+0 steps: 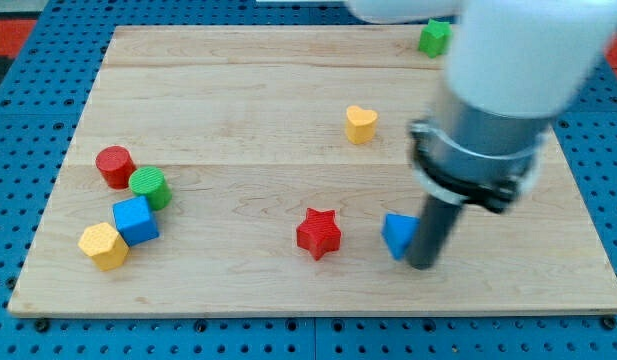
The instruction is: Push the yellow heart left to the red star
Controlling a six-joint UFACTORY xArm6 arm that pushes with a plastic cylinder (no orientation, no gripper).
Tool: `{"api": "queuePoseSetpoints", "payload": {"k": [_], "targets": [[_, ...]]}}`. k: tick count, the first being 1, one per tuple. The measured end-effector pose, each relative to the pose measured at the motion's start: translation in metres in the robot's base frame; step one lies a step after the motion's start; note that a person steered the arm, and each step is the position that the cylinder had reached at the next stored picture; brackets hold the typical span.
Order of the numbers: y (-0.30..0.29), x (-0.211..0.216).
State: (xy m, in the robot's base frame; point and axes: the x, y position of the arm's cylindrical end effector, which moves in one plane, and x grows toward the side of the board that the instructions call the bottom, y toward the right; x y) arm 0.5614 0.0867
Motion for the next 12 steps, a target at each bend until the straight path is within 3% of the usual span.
{"api": "queuePoseSetpoints", "payload": {"k": [1,2,3,4,5,7,8,9,11,12], "targets": [[-0.017,-0.015],[0.112,-0.018],[0.122,-0.112],[0.085,-0.170],[0.050,-0.193],[-0.034,-0.176],[-0.046,-0.200],[-0.067,-0.174],[-0.075,-0.061],[-0.057,-0.112]]}}
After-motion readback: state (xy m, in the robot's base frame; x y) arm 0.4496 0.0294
